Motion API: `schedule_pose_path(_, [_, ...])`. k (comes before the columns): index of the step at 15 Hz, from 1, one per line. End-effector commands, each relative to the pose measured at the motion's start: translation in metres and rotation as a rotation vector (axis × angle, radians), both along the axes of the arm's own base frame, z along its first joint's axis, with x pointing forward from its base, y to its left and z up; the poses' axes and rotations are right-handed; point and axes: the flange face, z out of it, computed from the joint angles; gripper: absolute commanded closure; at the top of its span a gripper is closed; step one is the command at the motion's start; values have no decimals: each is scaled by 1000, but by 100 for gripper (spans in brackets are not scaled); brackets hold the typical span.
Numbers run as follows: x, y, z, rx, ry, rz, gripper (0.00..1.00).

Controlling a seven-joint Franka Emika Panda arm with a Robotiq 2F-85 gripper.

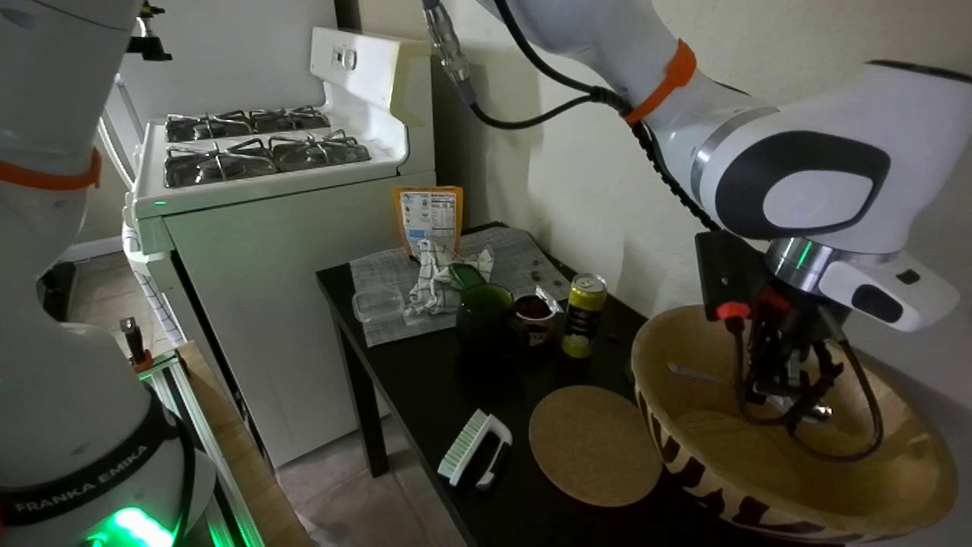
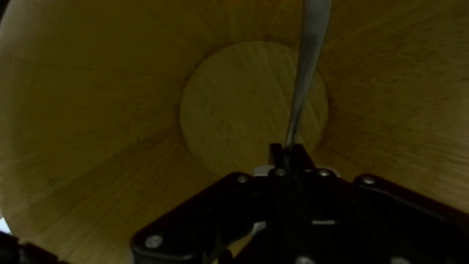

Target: Remove the silver spoon from the wooden bowl and put it in the black mug.

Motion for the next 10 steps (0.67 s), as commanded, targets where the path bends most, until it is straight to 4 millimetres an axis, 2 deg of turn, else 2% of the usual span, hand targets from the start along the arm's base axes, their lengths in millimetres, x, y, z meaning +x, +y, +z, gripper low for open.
schedule_pose_path(1, [-17,29,33,24,-92,20,98])
schedule_pose_path(5, [-38,47,72,42,-174,49,98])
schedule_pose_path(10, [-85,77,78,221,-30,246,98])
